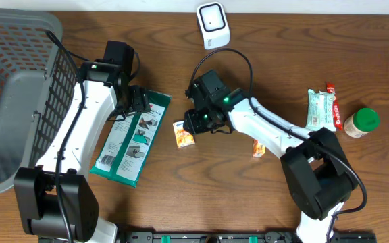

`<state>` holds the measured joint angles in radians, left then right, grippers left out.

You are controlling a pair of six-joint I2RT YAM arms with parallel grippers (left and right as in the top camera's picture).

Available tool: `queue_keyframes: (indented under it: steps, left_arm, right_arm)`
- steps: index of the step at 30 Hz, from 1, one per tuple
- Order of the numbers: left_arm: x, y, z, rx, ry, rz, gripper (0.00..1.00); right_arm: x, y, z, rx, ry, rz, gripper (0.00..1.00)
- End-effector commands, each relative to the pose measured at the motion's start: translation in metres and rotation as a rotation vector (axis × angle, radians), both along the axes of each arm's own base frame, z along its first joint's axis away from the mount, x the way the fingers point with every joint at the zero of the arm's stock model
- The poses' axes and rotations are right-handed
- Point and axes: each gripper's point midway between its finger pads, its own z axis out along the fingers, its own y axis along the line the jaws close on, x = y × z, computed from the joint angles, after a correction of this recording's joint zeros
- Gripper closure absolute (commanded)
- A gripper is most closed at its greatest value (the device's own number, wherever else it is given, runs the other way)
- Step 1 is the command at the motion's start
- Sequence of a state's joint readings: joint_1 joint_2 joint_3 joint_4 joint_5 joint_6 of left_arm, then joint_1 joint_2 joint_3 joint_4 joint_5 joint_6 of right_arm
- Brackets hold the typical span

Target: Scan the item barcode

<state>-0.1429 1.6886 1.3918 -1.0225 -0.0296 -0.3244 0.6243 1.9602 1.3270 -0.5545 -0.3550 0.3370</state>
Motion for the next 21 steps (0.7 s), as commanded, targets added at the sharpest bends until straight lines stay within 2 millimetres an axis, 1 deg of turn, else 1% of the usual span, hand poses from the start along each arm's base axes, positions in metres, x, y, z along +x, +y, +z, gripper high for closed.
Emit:
queue_keyframes:
  steps: [1, 5, 12, 18, 21]
  left_arm:
    - [0.003, 0.002, 0.005, 0.007, -0.014, 0.002, 0.13]
    - [0.003, 0.002, 0.005, 0.007, -0.014, 0.002, 0.13]
    - [0.003, 0.002, 0.005, 0.007, -0.014, 0.002, 0.13]
    - [0.003, 0.002, 0.005, 0.007, -0.014, 0.002, 0.13]
    - [0.003, 0.002, 0.005, 0.007, -0.014, 0.002, 0.13]
  right_arm:
    - [-0.005, 0.002, -0.003, -0.007, 0.003, 0.005, 0.62]
    - [-0.008, 0.002, -0.011, -0.019, 0.019, 0.009, 0.67]
    - [-0.017, 0.011, -0.020, -0.028, 0.029, 0.036, 0.66]
    - [-0.021, 0.009, -0.040, -0.073, 0.071, -0.007, 0.69]
    - [-0.020, 0.008, -0.041, -0.073, 0.070, -0.009, 0.69]
